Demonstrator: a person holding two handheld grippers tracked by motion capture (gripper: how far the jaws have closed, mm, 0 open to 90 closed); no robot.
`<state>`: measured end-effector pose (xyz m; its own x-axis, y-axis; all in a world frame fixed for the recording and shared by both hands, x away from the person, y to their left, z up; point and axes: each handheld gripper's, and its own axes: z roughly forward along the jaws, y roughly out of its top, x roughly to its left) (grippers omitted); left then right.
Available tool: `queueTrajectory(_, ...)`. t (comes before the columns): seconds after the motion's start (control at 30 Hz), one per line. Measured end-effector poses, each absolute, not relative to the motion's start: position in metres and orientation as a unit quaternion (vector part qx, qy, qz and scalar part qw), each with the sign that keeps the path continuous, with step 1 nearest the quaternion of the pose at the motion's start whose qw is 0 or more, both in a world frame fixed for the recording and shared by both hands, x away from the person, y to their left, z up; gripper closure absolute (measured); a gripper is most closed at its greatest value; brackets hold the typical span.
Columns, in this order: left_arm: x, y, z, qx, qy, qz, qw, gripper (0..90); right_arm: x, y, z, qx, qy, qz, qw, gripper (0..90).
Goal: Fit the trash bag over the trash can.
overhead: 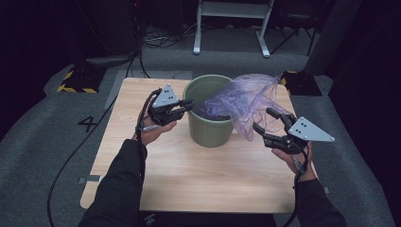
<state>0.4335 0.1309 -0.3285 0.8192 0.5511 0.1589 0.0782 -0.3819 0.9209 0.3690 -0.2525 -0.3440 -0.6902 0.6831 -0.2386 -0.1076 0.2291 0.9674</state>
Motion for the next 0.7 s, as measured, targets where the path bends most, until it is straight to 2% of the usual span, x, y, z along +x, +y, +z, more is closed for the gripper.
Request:
queueTrajectory(0.07,0.431,0.124,-0.328,0.803,0.194,0.234,0.513,66.3,0.376,-0.245,-0.350,0.197,0.728,0.580,0.308,43.5)
queueTrajectory(0.1,0.429,0.120,-0.327,0.804,0.192,0.232,0.513,58.8,0.379,-0.240,-0.354,0.193,0.738,0.572,0.303,49.7)
queueTrajectory(0.13,0.428,0.117,-0.327,0.804,0.185,0.226,0.518,56.9,0.381,-0.235,-0.357,0.188,0.748,0.566,0.293,54.5)
queueTrajectory(0.2,0.424,0.109,-0.325,0.805,0.182,0.217,0.521,47.4,0.383,-0.226,-0.361,0.181,0.757,0.561,0.282,56.8)
queueTrajectory(0.27,0.421,0.101,-0.323,0.806,0.177,0.218,0.521,37.4,0.382,-0.220,-0.361,0.171,0.758,0.568,0.270,62.7)
queueTrajectory(0.47,0.408,0.077,-0.315,0.800,0.148,0.183,0.551,26.8,0.378,-0.210,-0.361,0.151,0.761,0.578,0.252,82.6)
queueTrajectory(0.57,0.399,0.064,-0.313,0.802,0.131,0.175,0.556,25.1,0.377,-0.205,-0.364,0.149,0.762,0.578,0.251,86.3)
queueTrajectory(0.7,0.392,0.048,-0.314,0.817,0.118,0.173,0.538,23.8,0.374,-0.202,-0.368,0.143,0.764,0.576,0.252,82.8)
